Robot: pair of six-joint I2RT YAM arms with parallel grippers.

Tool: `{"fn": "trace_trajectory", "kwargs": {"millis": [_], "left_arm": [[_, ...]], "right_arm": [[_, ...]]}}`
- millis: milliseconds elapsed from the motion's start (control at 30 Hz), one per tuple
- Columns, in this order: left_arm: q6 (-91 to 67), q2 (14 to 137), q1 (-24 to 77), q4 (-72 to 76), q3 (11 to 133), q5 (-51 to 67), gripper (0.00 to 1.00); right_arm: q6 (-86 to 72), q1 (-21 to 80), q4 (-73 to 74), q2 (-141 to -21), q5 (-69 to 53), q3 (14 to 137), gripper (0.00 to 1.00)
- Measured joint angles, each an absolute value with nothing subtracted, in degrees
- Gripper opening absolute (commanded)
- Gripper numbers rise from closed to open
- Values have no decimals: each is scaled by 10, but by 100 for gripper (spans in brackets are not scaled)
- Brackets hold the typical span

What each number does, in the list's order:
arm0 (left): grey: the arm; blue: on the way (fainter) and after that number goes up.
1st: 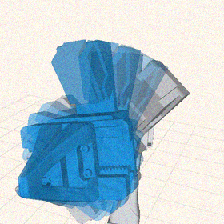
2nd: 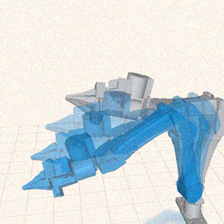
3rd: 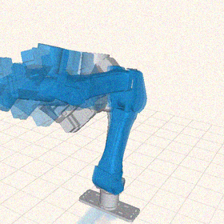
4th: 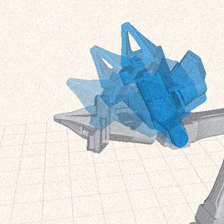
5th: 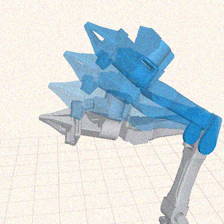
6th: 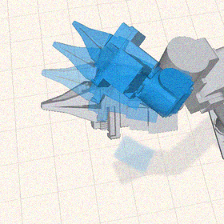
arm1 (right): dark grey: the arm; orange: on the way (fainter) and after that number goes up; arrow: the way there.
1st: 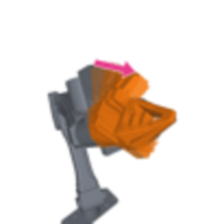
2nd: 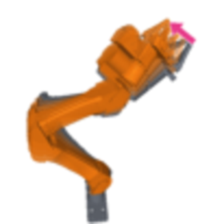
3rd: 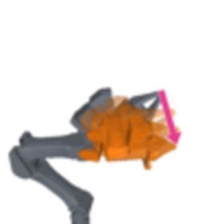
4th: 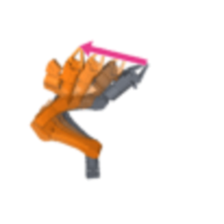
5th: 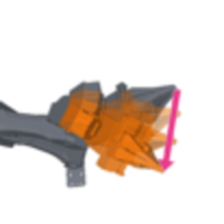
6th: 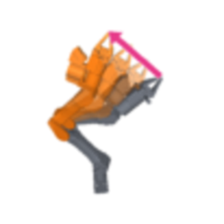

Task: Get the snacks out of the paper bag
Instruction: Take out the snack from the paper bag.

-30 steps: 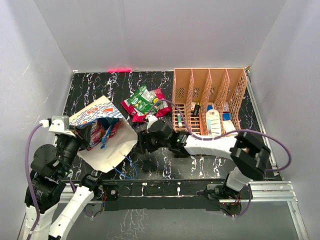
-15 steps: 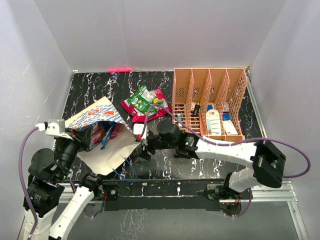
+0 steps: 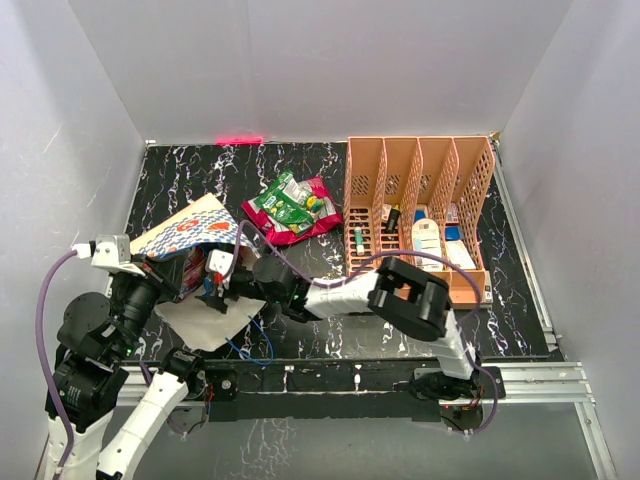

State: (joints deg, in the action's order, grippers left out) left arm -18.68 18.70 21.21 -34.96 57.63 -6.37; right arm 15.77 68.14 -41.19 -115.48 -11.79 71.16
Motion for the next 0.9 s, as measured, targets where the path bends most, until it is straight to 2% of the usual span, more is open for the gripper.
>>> {"fn": "trace_trajectory", "kwargs": {"millis": [100,400,900], "left_arm": [[-192,189,212,-350,576,-62,0],[-202,191,212,-349,574,-49,0],[-204,191,212,-352,571,-34,0]], "right_arm": [[102,681,-468,-1220,-51,749,92],[-25,681,-572,-1329,118,840,96],[-69,681,-576,-1465,218,1030,98]]}}
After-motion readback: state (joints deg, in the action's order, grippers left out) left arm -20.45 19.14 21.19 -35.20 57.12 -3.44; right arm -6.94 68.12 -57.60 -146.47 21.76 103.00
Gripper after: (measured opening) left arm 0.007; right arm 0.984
